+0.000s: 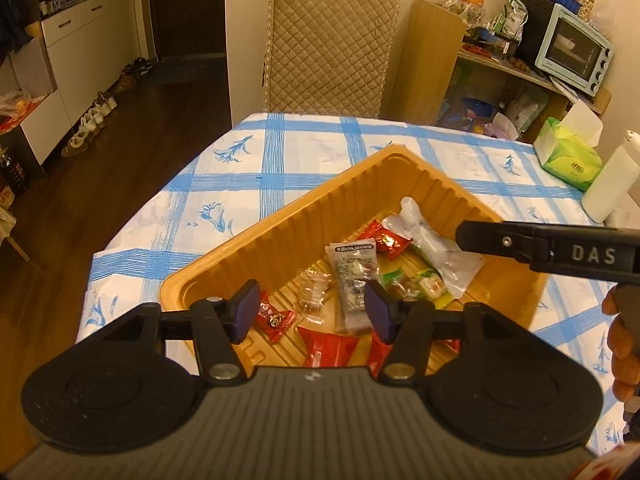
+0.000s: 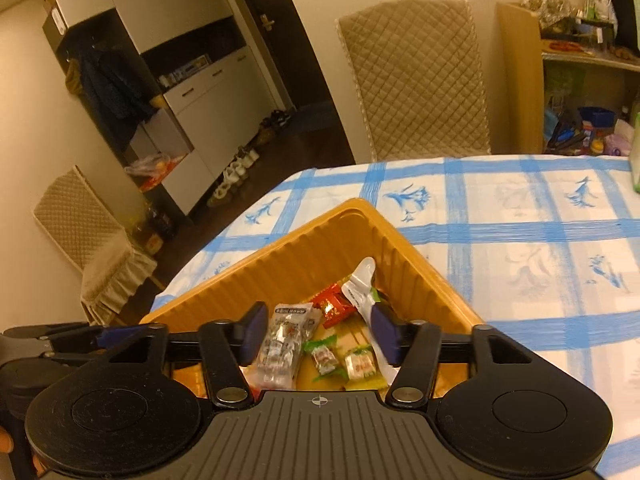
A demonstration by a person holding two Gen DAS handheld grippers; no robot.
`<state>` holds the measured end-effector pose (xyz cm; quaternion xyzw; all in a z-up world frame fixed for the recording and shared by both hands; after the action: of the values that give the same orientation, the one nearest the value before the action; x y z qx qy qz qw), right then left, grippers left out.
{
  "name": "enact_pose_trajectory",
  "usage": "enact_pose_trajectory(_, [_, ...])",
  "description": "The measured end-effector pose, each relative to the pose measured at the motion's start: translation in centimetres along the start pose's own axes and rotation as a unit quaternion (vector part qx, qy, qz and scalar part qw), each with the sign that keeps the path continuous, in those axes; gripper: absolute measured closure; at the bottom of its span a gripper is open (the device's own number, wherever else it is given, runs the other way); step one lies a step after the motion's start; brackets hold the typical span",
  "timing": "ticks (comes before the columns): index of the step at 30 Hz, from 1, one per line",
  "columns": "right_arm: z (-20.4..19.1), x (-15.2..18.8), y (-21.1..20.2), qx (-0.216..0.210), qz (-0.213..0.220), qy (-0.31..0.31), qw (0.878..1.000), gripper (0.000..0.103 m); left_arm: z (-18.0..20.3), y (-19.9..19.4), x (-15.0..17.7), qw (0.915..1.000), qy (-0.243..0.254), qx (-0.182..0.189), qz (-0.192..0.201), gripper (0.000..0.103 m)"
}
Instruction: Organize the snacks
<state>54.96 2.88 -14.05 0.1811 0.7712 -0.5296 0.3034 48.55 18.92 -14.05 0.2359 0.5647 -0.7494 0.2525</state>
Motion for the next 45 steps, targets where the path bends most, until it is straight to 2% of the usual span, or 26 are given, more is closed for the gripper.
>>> enact_pose_trajectory(3, [0.6,0.6,-1.8,0.004,0.004,0.004,1.0,0.031,0.9,-1.6,0.3,0.9999,-0.002,0.006,0.008,0.04])
enact_pose_trajectory(5, [1.0,1.0,-3.1,0.007,0.007,0.005,1.0,0.02,1.6,-2.6,0.8,0.9999,-0.003,0.01,0.009,0.036])
enact_pose_trajectory(11, [1.8,3.0,-7.4,0.023,0.019,-0.005,1.0,0.011,4.0,-5.5,3.0,0.9999,0.003,0.01,0.007,0.034])
enact_pose_trajectory(19, [2.6,6.5,-12.8,0.036,0.027,-0.005,0.999,0.009,7.4,-9.1,6.8,0.9998,0.002,0.02,0.005,0.034])
enact_pose_trajectory(28, [4.0,11.4,-18.1,0.052,0.007,-0.009,0.999,0.009,11.2,-12.7,11.3,0.9997,0.003,0.024,-0.003,0.034])
enact_pose_trajectory(37, [5.7,16.5,-21.8,0.071,-0.024,-0.02,0.997,0.009,14.5,-14.7,15.7,0.9994,-0.003,0.029,-0.018,0.034])
enact_pose_trajectory(45, [6.5,19.3,-24.2,0.071,-0.037,-0.023,0.996,0.009,16.7,-16.3,18.3,0.9993,-0.01,0.028,-0.023,0.034])
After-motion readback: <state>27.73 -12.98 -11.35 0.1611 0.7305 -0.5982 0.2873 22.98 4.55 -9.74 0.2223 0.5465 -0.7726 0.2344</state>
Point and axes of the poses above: each gripper's, at about its wrist camera, not at the fingertips, and y roughly the way its jaws point, z to its right, x to its underside, the point moved 9 cm from there along y, roughly the way its jaws point, and after that the axes turned 14 degrees about x, right-handed, at the moved point
